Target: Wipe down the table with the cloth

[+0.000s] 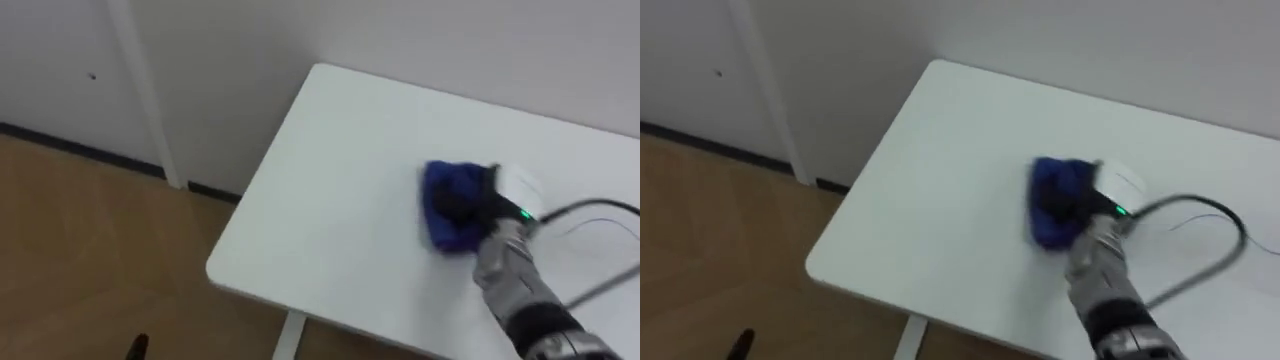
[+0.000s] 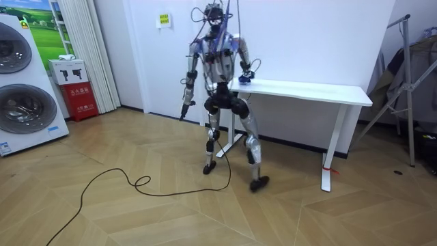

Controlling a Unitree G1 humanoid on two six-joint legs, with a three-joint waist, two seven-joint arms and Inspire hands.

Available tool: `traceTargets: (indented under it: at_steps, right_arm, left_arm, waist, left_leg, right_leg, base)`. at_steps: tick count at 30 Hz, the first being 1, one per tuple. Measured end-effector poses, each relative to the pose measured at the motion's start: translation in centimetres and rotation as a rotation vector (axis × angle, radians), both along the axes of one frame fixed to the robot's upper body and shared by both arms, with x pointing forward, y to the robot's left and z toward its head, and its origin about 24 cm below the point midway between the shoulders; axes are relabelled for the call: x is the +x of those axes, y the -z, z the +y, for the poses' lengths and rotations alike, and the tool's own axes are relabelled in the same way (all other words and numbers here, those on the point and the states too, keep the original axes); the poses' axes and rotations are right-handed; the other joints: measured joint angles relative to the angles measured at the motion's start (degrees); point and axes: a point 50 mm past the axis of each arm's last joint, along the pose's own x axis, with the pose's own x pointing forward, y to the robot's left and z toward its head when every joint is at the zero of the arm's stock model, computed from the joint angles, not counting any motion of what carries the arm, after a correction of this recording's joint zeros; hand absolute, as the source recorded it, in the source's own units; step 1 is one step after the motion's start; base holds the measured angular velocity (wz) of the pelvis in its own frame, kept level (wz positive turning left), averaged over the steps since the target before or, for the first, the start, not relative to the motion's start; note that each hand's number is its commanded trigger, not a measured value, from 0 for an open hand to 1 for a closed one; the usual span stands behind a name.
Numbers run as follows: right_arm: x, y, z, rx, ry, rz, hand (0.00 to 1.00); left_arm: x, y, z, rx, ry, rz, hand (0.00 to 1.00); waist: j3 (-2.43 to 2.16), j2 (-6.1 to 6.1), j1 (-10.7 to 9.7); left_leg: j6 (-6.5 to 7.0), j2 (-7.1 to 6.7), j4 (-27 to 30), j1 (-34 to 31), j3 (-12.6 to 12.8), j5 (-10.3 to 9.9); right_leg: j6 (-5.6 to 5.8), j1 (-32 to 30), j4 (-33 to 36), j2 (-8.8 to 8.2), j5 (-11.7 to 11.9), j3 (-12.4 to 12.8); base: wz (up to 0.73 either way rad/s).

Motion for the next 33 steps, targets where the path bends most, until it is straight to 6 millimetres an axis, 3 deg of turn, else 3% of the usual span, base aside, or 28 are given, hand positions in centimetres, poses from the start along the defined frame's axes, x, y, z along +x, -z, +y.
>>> traceTargets:
  at_steps: [1, 3, 4, 5, 6, 8, 9, 10, 11, 12, 13, 14, 15, 16, 17, 18, 20, 21, 23, 25, 28, 33]
  right_arm:
    - [0.4, -0.6, 0.1, 0.000, -0.008, -0.018, 1.00]
    - [0.4, -0.9, -0.5, 0.002, -0.019, -0.040, 1.00]
    - [0.1, -0.5, -1.1, -0.007, -0.012, -0.030, 1.00]
    - [-0.9, 0.3, -2.8, -0.039, 0.012, -0.004, 1.00]
    - [-3.0, 2.4, -5.0, -0.065, 0.060, 0.070, 1.00]
    - [-6.1, 4.1, -8.2, -0.036, 0.164, 0.108, 1.00]
    - [-7.8, 4.8, -10.0, -0.031, 0.222, 0.133, 1.00]
    - [-8.6, 5.1, -10.8, -0.020, 0.258, 0.144, 1.00]
    - [-9.7, 5.5, -11.9, 0.003, 0.314, 0.157, 1.00]
    - [-10.1, 5.6, -12.4, 0.011, 0.341, 0.162, 1.00]
    - [-10.1, 5.5, -12.4, 0.012, 0.342, 0.161, 1.00]
    - [-9.9, 5.6, -12.0, 0.027, 0.334, 0.162, 1.00]
    - [-9.2, 5.3, -11.3, 0.029, 0.316, 0.159, 1.00]
    - [-8.7, 5.1, -10.9, 0.031, 0.303, 0.159, 1.00]
    - [-7.5, 4.6, -9.8, 0.026, 0.269, 0.158, 1.00]
    - [-6.1, 3.9, -8.2, 0.010, 0.213, 0.156, 1.00]
    - [-4.1, 2.1, -5.1, -0.055, 0.079, 0.106, 1.00]
    - [-3.4, 1.6, -2.6, -0.073, -0.014, 0.076, 1.00]
    - [-3.3, 1.5, -0.7, -0.073, -0.093, 0.062, 1.00]
    - [-3.5, 1.8, -0.7, -0.063, -0.102, 0.065, 1.00]
    - [-5.0, 3.2, -2.6, 0.000, -0.017, 0.067, 1.00]
    - [-11.6, 7.2, -7.9, 0.086, 0.254, 0.068, 1.00]
  left_arm:
    - [0.0, -0.2, 0.4, 0.010, -0.001, -0.001, 0.00]
    - [-2.0, -0.6, 2.2, 0.037, -0.050, 0.048, 0.00]
    - [-2.4, -0.8, 2.8, 0.045, -0.071, 0.054, 0.00]
    - [-3.4, -0.7, 2.9, 0.033, -0.112, 0.058, 0.00]
    - [-4.8, -0.4, 2.7, 0.009, -0.132, 0.088, 0.00]
    - [-7.6, 0.4, 1.4, -0.048, -0.168, 0.151, 0.00]
    - [-9.2, 0.9, 0.5, -0.083, -0.188, 0.183, 0.00]
    - [-9.7, 1.0, 0.2, -0.091, -0.186, 0.197, 0.00]
    - [-10.3, 1.1, -0.2, -0.099, -0.174, 0.217, 0.00]
    - [-10.0, 1.1, -0.3, -0.099, -0.156, 0.208, 0.00]
    - [-9.5, 1.0, -0.3, -0.095, -0.140, 0.195, 0.00]
    - [-8.4, 0.9, -0.3, -0.093, -0.120, 0.160, 0.00]
    - [-7.2, 0.9, -0.5, -0.098, -0.112, 0.129, 0.00]
    - [-6.5, 1.0, -0.7, -0.101, -0.109, 0.112, 0.00]
    - [-5.4, 1.1, -1.4, -0.122, -0.112, 0.079, 0.00]
    - [-4.5, 1.3, -2.1, -0.149, -0.121, 0.058, 0.00]
    - [-3.2, 1.4, -2.8, -0.169, -0.121, 0.029, 0.00]
    - [-2.7, 1.4, -3.0, -0.186, -0.144, 0.011, 0.00]
    - [-1.9, 1.3, -3.5, -0.199, -0.142, -0.015, 0.00]
    - [-2.0, 1.3, -3.8, -0.203, -0.141, -0.025, 0.00]
    - [-3.4, 1.1, -3.3, -0.186, -0.156, -0.020, 0.00]
    - [-8.8, 1.0, -1.6, -0.110, -0.295, 0.069, 0.00]
  waist:
    - [-0.07, -0.36, 0.07]
    - [0.03, -1.18, -0.16]
    - [-0.07, -1.46, -0.30]
    - [-0.25, -1.32, -0.38]
    - [-0.20, -1.88, -1.45]
    - [-0.32, -1.85, -4.08]
    - [-0.19, -1.64, -6.26]
    - [-0.17, -1.72, -7.38]
    - [-0.46, -1.20, -9.59]
    - [-0.39, -0.97, -11.19]
    - [-0.55, -0.72, -11.66]
    - [-0.52, -0.49, -11.46]
    - [-0.41, 0.10, -10.98]
    - [-0.50, 0.18, -10.72]
    - [-0.54, 0.81, -9.11]
    - [-0.83, 1.40, -6.91]
    - [-0.91, 1.40, -5.43]
    - [-0.97, 1.26, -5.43]
    - [-1.19, 0.85, -5.21]
    - [-1.14, 0.68, -5.38]
    - [-0.99, -0.42, -8.54]
    - [-0.96, -1.79, -11.71]
  left_leg:
    - [-1.36, 0.98, -0.37, -0.42, -0.81, 0.58]
    - [-6.55, 5.23, -2.91, 0.38, -4.57, 2.22]
    - [-7.80, 6.44, -3.65, 0.87, -4.91, 2.89]
    - [-7.52, 9.83, -5.58, 1.92, -5.26, 5.14]
    - [-3.65, 11.91, -7.30, 2.27, -2.69, 8.84]
    - [-2.69, 12.92, -7.59, 2.93, 0.74, 12.75]
    - [-2.72, 11.91, -5.80, 2.94, 3.12, 12.42]
    - [-2.55, 10.60, -4.57, 2.75, 3.20, 11.64]
    - [-2.25, 7.60, -1.57, 2.32, 3.32, 9.04]
    - [-1.79, 4.31, 0.95, 2.14, 3.52, 5.63]
    - [-1.38, 2.59, 1.30, 2.30, 3.84, 4.18]
    - [0.17, -0.05, 0.81, 3.27, 5.22, 2.21]
    - [0.83, -1.44, -0.76, 4.38, 5.96, 1.32]
    - [0.82, -1.48, -1.80, 5.36, 6.40, 1.33]
    - [0.34, -1.52, -3.99, 7.13, 7.46, 1.36]
    - [-0.84, -1.56, -6.79, 8.57, 9.24, 1.59]
    - [-1.10, -2.32, -10.86, 9.86, 10.68, 2.57]
    - [-0.86, -2.92, -12.69, 10.04, 10.84, 3.59]
    - [-0.55, -3.80, -14.42, 10.11, 10.32, 4.37]
    - [-0.17, -4.67, -15.44, 10.23, 8.40, 4.83]
    - [0.26, -6.17, -16.21, 10.47, 4.89, 5.26]
    - [0.33, -7.26, -17.64, 13.82, 4.02, 5.24]
  right_leg:
    - [0.12, 0.63, -1.56, 0.04, 1.57, -0.98]
    - [0.47, 1.15, -2.72, 2.94, 4.74, -3.46]
    - [3.58, 1.11, -1.28, 3.86, 2.95, -4.39]
    - [4.57, 0.58, 3.35, 6.57, -1.06, -5.57]
    - [3.04, -0.10, 6.39, 8.00, -4.42, -5.96]
    - [1.04, 0.54, 8.02, 8.99, -7.15, -7.37]
    - [0.26, 1.58, 7.44, 9.46, -7.66, -7.92]
    - [0.00, 2.21, 6.86, 9.47, -7.82, -8.37]
    - [-0.47, 3.50, 5.24, 9.64, -7.84, -9.22]
    - [-1.02, 4.39, 3.77, 10.35, -7.52, -9.42]
    - [-1.24, 4.57, 3.30, 10.56, -7.40, -9.41]
    - [-1.76, 4.76, 2.34, 11.06, -7.03, -8.71]
    - [-2.02, 4.90, 1.35, 11.72, -6.43, -7.60]
    - [-1.99, 4.76, 0.83, 12.49, -6.17, -6.71]
    - [-2.02, 3.93, 0.67, 13.05, -5.57, -4.30]
    - [-2.03, 2.78, 0.84, 13.29, -4.81, -1.77]
    - [-1.84, 0.61, 0.09, 13.45, -3.23, 0.58]
    - [-1.65, 0.31, -0.80, 13.26, -2.64, 0.64]
    - [-1.38, 0.26, -1.25, 12.50, -2.49, -0.65]
    - [-1.12, 1.18, -1.43, 11.69, -2.46, -2.34]
    - [-0.39, 3.57, -2.54, 10.52, -2.64, -5.90]
    - [0.77, 9.37, -6.40, 10.24, -1.97, -8.45]
  base:
    - [0.85]
    - [0.55]
    - [0.43]
    - [0.40]
    - [0.37]
    - [0.25]
    - [0.17]
    - [0.25]
    - [0.22]
    - [0.12]
    - [-0.14]
    - [-0.39]
    - [-0.47]
    - [-0.73]
    - [-1.04]
    - [-1.16]
    - [-0.77]
    - [-0.24]
    - [0.25]
    - [0.54]
    - [0.64]
    - [0.23]
